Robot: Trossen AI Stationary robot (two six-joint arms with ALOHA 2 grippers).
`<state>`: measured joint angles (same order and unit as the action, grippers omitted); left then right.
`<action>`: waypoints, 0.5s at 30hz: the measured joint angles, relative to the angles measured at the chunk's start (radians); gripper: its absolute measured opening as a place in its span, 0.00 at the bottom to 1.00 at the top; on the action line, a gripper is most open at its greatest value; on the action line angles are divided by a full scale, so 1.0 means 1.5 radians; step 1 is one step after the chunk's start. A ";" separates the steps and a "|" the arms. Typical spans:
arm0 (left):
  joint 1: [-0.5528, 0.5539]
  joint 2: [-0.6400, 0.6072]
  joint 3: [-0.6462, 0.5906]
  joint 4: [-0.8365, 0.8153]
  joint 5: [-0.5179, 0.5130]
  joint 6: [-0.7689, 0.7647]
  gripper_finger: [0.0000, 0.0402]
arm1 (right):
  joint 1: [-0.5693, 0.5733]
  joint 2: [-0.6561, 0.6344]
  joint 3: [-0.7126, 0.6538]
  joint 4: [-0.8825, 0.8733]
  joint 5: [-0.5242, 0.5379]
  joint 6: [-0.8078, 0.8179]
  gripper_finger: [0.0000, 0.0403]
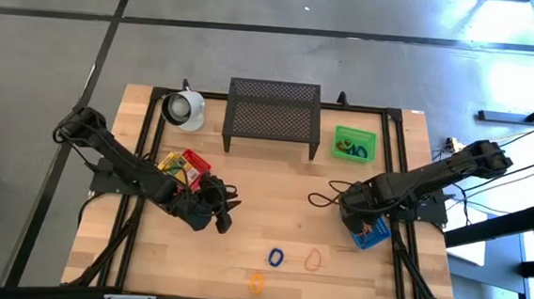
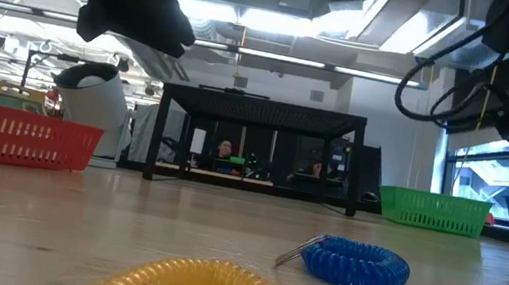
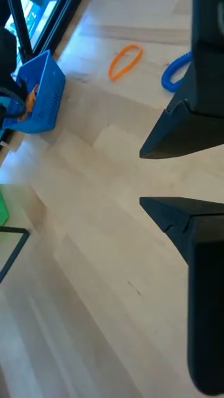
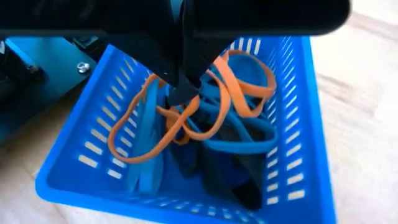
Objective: Pick & Place Office Desk Supplies
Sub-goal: Put the black rubber band into the blue bin
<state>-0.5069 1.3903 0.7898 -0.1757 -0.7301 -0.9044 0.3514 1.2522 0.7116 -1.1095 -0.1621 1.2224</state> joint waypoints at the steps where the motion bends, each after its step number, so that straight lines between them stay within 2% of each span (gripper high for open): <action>1: -0.003 0.000 0.000 0.000 0.000 -0.002 0.25 | 0.002 0.000 -0.002 0.002 0.004 0.009 0.03; 7: -0.017 0.000 0.000 0.000 -0.004 -0.019 0.25 | 0.006 0.000 -0.002 0.022 0.014 0.017 0.11; 15: -0.020 0.000 0.000 0.000 -0.006 -0.035 0.25 | 0.006 0.000 -0.002 0.023 0.015 0.018 0.29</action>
<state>-0.5362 1.3903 0.7898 -0.1757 -0.7391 -0.9570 0.3599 1.2522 0.7086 -1.0744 -0.1390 1.2488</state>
